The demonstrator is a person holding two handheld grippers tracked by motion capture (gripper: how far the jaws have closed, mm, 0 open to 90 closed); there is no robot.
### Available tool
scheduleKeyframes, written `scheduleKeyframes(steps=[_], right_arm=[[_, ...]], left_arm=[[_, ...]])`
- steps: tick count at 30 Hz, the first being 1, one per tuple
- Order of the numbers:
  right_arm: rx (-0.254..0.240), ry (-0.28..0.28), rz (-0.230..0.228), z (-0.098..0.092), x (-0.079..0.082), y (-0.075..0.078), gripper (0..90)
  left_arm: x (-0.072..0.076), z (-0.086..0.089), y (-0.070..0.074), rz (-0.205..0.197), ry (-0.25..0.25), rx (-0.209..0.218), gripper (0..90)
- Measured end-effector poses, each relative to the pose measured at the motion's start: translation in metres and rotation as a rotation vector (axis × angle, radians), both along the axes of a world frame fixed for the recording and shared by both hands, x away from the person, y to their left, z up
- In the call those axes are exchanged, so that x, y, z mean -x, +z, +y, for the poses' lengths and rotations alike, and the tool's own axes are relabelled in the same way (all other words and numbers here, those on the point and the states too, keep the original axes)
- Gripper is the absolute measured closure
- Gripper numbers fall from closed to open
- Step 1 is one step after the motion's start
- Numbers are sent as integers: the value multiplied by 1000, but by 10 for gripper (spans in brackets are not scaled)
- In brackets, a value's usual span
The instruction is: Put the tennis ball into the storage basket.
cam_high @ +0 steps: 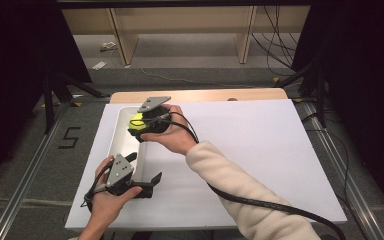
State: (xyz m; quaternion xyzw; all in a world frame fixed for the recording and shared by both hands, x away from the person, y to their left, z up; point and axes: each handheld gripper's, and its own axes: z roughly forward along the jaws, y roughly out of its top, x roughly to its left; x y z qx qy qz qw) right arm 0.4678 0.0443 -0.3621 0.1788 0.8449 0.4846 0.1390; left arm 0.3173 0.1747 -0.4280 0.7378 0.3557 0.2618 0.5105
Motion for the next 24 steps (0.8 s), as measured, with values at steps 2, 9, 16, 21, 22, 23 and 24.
scheduleKeyframes(steps=[2, 9, 16, 21, 22, 23, 24], right_arm=[[-1, -1, -1, 1, 0, 0, 276], [-2, 0, 0, 4, -1, -1, 276], [4, 2, -4, 8, -2, 0, 276], [7, 3, -1, 10, -2, 0, 276], [5, 2, -3, 11, -2, 0, 276], [4, 2, -2, 12, -2, 0, 276], [4, 3, -3, 12, -2, 1, 276]], left_arm=[[0, 0, 0, 0, 0, -2, 0], [0, 0, 0, 1, -1, -2, 0], [0, 0, 0, 0, -1, -2, 0], [0, 0, 0, -1, -2, -1, 0], [0, 0, 0, -1, -2, -2, 0], [0, 0, 0, -1, -3, -3, 0], [0, 0, 0, -1, -3, -3, 0]])
